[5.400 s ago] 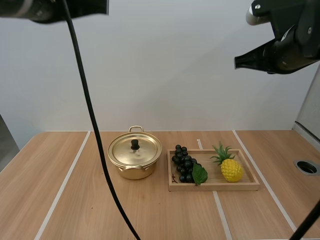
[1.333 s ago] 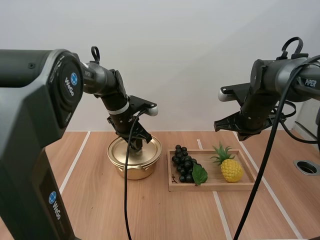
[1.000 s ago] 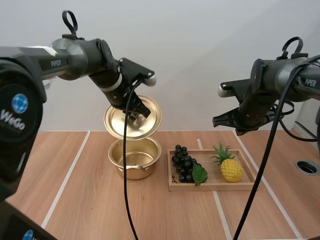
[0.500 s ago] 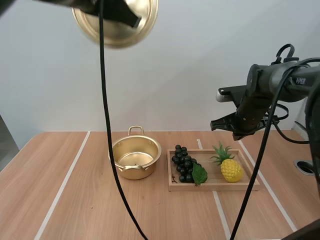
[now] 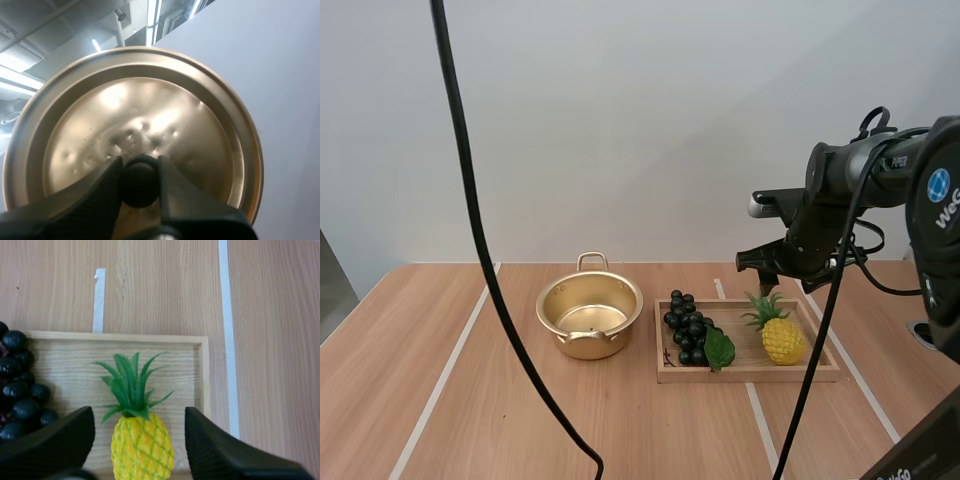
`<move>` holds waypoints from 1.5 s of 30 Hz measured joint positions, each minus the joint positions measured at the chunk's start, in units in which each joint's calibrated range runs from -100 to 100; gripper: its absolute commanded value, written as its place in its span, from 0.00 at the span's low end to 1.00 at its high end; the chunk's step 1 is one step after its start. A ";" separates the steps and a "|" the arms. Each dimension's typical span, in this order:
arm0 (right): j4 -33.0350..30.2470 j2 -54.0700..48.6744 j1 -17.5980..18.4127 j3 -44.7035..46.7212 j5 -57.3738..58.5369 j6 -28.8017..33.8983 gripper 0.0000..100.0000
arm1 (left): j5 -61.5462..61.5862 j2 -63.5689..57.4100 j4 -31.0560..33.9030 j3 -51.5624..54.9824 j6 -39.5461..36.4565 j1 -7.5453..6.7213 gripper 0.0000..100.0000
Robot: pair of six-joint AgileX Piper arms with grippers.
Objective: Open the pot, put the pineapple inside, and close it
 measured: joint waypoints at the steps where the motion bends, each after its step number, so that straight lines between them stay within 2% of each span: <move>1: 0.00 0.30 0.00 0.00 -0.42 0.00 1.00 | 0.62 0.00 0.00 -0.66 0.10 0.00 0.00; 26: -0.57 8.66 0.00 4.92 -4.55 0.00 1.00 | 12.12 0.23 0.01 -2.50 0.51 0.00 0.00; 45: -2.25 12.61 0.00 9.24 -15.34 0.00 1.00 | 14.82 0.23 0.01 -2.61 0.51 0.00 0.00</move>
